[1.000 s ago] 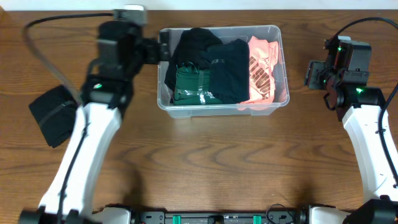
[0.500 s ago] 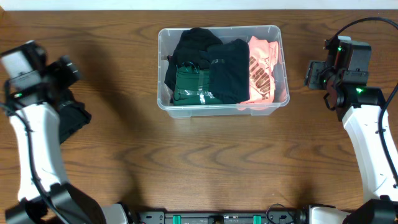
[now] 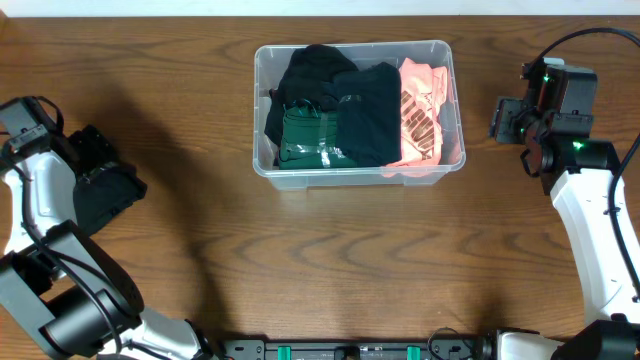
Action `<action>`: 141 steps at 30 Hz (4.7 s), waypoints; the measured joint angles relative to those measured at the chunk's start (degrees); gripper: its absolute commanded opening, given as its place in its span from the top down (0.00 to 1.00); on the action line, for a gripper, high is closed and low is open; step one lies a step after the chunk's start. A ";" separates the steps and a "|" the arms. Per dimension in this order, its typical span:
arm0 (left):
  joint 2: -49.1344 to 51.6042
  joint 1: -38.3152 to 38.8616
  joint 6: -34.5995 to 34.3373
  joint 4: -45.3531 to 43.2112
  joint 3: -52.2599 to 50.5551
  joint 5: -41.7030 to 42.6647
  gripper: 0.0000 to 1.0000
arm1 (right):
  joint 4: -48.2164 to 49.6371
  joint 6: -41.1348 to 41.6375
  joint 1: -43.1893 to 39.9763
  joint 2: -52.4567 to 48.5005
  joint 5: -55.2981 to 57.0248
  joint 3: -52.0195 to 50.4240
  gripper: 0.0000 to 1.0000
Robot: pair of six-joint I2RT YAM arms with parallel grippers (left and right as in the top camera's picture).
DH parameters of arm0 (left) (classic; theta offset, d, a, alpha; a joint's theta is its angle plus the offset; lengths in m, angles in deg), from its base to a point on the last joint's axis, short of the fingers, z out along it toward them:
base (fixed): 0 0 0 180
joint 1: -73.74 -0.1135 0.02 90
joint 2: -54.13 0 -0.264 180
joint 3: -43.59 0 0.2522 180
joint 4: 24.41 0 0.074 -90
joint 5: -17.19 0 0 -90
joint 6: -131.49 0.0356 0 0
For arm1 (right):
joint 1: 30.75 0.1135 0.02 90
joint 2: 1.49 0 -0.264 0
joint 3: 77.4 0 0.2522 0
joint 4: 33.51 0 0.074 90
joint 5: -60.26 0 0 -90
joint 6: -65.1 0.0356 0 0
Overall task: Pack container
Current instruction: 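Grasp the last folded black garment on the left with the left gripper, then carry the black garment into the container's left side and lower it, then release the black garment and lift the left gripper out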
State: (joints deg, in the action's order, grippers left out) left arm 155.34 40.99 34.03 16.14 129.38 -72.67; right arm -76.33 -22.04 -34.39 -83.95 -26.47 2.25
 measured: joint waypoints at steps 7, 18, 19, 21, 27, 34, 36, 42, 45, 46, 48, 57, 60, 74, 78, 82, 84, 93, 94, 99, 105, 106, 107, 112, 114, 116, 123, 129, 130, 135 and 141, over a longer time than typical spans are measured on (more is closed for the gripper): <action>0.83 3.52 0.00 -1.68 0.00 -2.82 0.02 | 0.00 0.00 0.00 0.00 0.00 0.00 0.30; 5.35 7.34 -0.04 -2.58 0.00 -6.40 0.02 | -0.17 0.00 0.00 0.00 0.00 0.00 0.30; 5.55 7.34 -0.02 -2.56 0.00 -6.84 0.02 | -0.20 0.00 0.00 0.00 0.00 0.00 0.30; 6.14 7.37 -0.02 -2.54 0.00 -7.98 0.02 | -0.22 0.00 0.00 0.00 0.00 0.00 0.30; 9.49 7.37 -0.04 -2.36 0.00 -11.39 0.02 | -0.26 0.00 0.00 0.00 0.00 0.00 0.30; 13.62 7.58 -0.07 -2.89 0.66 -14.08 0.02 | -0.26 0.00 0.00 0.00 0.00 0.00 0.30; 13.79 7.58 -0.09 -2.38 1.03 -14.21 0.02 | -0.26 0.00 0.00 0.00 0.00 0.00 0.30; 13.79 7.56 -0.20 -1.03 1.31 -15.04 0.56 | -0.26 0.00 0.00 0.00 0.00 0.00 0.30; 13.35 7.19 0.13 -0.35 1.31 -16.20 0.94 | -0.28 0.00 0.00 0.00 0.00 0.00 0.30; 12.94 7.15 0.11 -0.22 1.31 -16.20 0.94 | -0.26 0.00 0.00 0.00 0.00 0.00 0.30; 11.98 7.15 0.13 0.09 1.29 -15.93 0.94 | -0.26 0.00 0.00 0.00 0.00 0.00 0.30; 5.57 8.24 -0.02 0.87 0.07 -14.16 0.94 | -0.26 0.00 0.00 0.00 0.00 0.00 0.30; -0.79 10.62 -0.02 0.85 -0.09 -13.86 0.94 | -0.26 0.00 0.00 0.00 0.00 0.00 0.30; -20.09 38.95 -0.02 2.89 -0.07 -13.79 0.95 | -0.28 0.00 0.00 0.00 0.00 0.00 0.30; -18.43 47.56 -0.48 3.21 0.13 -13.38 0.95 | -0.33 0.00 0.00 0.00 0.00 0.00 0.30; -15.17 52.89 -1.64 5.86 3.26 -13.11 0.94 | -0.48 0.00 0.00 0.00 0.00 0.00 0.30; -13.22 54.73 -1.77 7.15 6.23 -13.14 0.94 | -0.57 0.00 0.00 0.00 0.00 0.00 0.30; -6.93 60.30 -4.39 7.28 15.17 -13.16 0.94 | -0.70 0.00 0.00 0.00 0.00 0.00 0.30; -6.03 60.63 -4.57 7.28 15.23 -13.14 0.94 | -0.70 0.00 0.00 0.00 0.00 0.00 0.30; -0.66 60.94 -4.76 7.08 15.23 -10.78 0.94 | -0.70 0.00 0.00 0.00 0.00 0.00 0.30; 1.31 60.89 -4.68 5.97 15.23 -9.29 0.02 | -1.14 0.00 0.00 0.00 0.00 0.00 0.30; 1.31 60.89 -4.55 5.70 15.30 -9.14 0.02 | -1.11 0.00 0.00 0.00 0.00 0.00 0.30; 1.31 60.94 -4.50 5.66 15.32 -9.07 0.02 | -1.11 0.02 0.00 0.00 0.00 0.00 0.30; 0.02 60.92 -2.67 5.86 17.14 -8.83 0.02 | -1.18 0.00 0.00 0.00 0.00 0.00 0.30; -2.21 60.72 -1.66 4.57 18.27 -8.66 0.02 | -1.20 0.00 0.00 0.00 0.00 0.00 0.30; -4.81 60.35 -1.27 2.67 19.06 -8.44 0.02 | -1.20 0.00 0.00 0.00 0.00 0.00 0.30; -8.22 54.03 -0.96 -0.72 21.90 -6.67 0.02 | -1.25 0.02 0.00 0.00 0.00 0.00 0.30; 1.42 51.43 -2.23 3.56 21.84 1.20 0.02 | -1.31 0.02 0.00 0.00 0.00 0.00 0.29; 3.52 51.63 -3.19 5.33 21.79 2.62 0.02 | -1.31 0.02 0.00 0.00 0.00 0.00 0.30; 10.40 52.41 -6.71 10.75 21.55 9.73 0.02 | -1.33 0.02 0.00 0.00 0.00 0.00 0.30; 10.73 52.52 -8.09 11.37 21.75 13.38 0.02 | -1.29 0.02 0.00 0.00 0.00 0.00 0.29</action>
State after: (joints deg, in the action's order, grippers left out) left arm 166.07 93.51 25.94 27.51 151.13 -59.30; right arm -77.62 -22.02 -34.39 -83.95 -26.47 2.25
